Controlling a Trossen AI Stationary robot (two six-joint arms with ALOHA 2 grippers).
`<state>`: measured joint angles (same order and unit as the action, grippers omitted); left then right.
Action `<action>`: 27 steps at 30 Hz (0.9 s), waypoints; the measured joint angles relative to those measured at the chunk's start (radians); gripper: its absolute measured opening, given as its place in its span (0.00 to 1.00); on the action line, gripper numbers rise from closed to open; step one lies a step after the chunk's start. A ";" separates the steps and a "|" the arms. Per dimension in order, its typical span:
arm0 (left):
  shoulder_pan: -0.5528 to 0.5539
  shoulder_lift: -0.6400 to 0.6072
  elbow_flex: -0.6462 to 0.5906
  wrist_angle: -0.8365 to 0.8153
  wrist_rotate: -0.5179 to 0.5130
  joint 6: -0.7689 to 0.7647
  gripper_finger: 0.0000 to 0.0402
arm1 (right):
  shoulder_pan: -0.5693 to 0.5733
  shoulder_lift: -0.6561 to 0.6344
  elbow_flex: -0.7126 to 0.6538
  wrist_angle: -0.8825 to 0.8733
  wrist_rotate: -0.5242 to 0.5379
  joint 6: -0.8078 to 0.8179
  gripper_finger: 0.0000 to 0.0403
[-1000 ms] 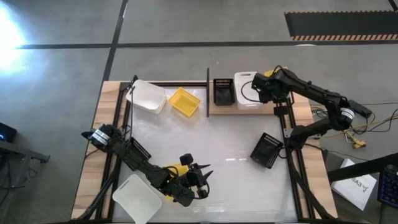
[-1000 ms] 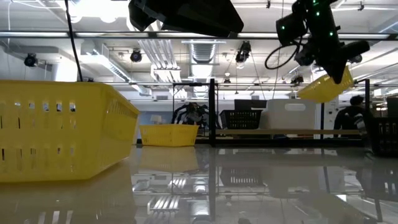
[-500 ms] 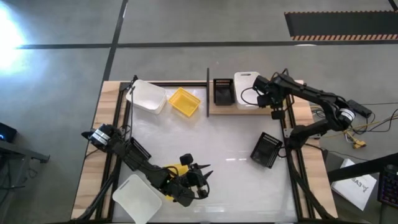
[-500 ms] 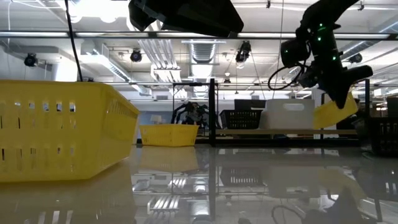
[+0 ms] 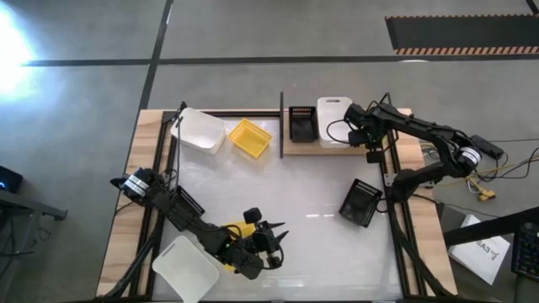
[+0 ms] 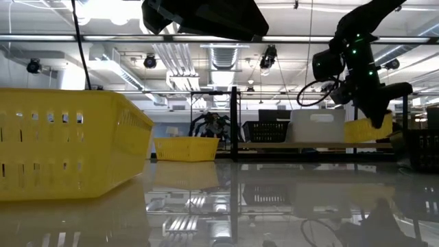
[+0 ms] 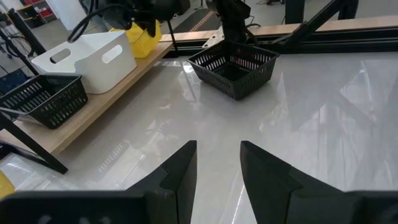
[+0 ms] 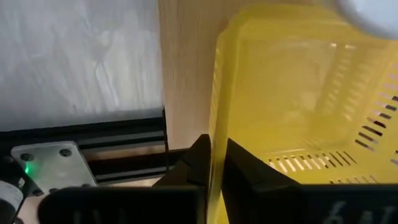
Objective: Stack baskets on shelf by color
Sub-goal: Put the bottom right yellow bin on the shelf, then stack the bottom white bin into the white bin on the shelf
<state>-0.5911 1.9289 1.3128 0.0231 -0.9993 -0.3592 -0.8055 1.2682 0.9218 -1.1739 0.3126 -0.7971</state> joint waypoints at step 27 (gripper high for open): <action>0.002 0.000 0.000 0.022 0.000 0.006 0.27 | 0.222 -0.087 0.153 -0.263 0.062 0.585 0.23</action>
<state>-0.5892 1.9289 1.3128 0.0452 -0.9993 -0.3532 -0.5836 1.1809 1.0749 -1.4373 0.3750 -0.2121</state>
